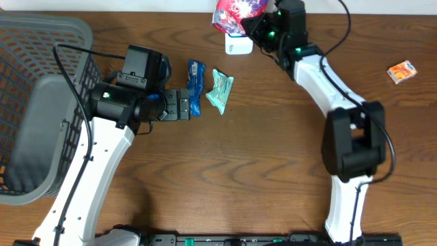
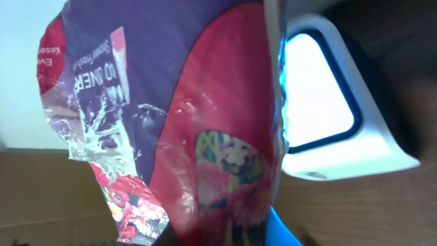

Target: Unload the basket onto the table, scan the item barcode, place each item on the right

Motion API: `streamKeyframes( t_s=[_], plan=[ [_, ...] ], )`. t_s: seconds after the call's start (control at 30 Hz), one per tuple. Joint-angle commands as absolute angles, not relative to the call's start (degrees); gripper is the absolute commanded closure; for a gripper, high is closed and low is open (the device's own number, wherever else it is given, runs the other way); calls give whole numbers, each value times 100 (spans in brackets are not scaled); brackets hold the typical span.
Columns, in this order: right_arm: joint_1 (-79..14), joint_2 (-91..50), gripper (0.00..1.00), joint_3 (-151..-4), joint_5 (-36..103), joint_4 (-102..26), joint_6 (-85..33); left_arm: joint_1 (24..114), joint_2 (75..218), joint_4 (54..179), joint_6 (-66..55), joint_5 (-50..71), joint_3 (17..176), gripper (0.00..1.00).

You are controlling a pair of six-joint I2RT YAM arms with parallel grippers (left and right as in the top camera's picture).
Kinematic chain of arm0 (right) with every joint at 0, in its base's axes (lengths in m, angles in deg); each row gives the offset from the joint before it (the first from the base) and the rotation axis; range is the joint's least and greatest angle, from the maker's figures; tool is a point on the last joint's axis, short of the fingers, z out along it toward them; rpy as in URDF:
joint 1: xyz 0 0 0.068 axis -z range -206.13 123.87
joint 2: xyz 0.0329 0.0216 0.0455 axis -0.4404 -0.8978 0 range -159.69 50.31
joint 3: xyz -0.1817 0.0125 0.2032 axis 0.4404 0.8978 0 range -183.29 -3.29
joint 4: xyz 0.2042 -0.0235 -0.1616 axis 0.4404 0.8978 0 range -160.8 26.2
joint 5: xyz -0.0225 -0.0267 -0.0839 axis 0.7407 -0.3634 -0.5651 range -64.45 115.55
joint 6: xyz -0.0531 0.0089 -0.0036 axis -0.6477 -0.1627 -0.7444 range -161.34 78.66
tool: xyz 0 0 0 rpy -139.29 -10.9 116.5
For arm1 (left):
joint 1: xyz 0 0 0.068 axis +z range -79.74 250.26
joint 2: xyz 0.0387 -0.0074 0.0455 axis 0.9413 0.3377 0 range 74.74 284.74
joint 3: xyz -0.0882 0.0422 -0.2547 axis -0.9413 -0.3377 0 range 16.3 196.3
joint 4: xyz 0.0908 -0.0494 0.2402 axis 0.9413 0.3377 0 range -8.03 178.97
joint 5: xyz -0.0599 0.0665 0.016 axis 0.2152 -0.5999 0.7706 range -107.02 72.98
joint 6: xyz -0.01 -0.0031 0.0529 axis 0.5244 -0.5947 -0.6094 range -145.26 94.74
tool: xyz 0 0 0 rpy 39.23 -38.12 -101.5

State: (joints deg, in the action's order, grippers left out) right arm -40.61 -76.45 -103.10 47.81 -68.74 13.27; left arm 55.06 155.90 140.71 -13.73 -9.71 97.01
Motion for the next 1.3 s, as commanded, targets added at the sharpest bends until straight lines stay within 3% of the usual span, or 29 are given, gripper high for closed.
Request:
streamKeyframes(
  t_s=[0.0, 0.33, 0.5, 0.7, 0.93, 0.97, 1.0, 1.03, 1.1, 1.13, 1.27],
  plan=[
    [-3930, -7745, 98, -10702, 4908, -6625, 1067, 5526, 15599, 14091, -1454, -1026, 9716, 2],
    [-2793, -7654, 99, -12057, 4849, -3586, -947, 5526, 15599, 14091, -1454, -1026, 9716, 2],
    [-1998, -7654, 99, -12643, 4112, -2129, -1711, 5526, 15599, 14091, -1451, -1026, 9716, 2],
    [-1137, -7671, 99, -12608, 3061, -1359, -2527, 5526, 15599, 14091, -1454, -1026, 9714, 2],
    [-529, -7689, 93, -12605, 2757, -1512, -3222, 5526, 15599, 14091, -1454, -1026, 9716, 2],
    [-477, -7710, 91, -12605, 2757, -1589, -3222, 5526, 15599, 14091, -1454, -1026, 9716, 2],
    [-437, -7735, 80, -12605, 2757, -1652, -3220, 5526, 15599, 14091, -1454, -1026, 9716, 2],
    [-409, -7767, 54, -12605, 2757, -1713, -3222, 5526, 15599, 14091, -1454, -1026, 9714, 2],
    [-383, -7839, 16, -12605, 2757, -1792, -3220, 5526, 15599, 14091, -1454, -1026, 9716, 2],
    [-385, -7894, 7, -12605, 2757, -1812, -3222, 5526, 15599, 14091, -1454, -1026, 9716, 2],
    [-428, -8091, 1, -12608, 2773, -1715, -3224, 5526, 15599, 14091, -1454, -1026, 9716, 2]
  ],
)
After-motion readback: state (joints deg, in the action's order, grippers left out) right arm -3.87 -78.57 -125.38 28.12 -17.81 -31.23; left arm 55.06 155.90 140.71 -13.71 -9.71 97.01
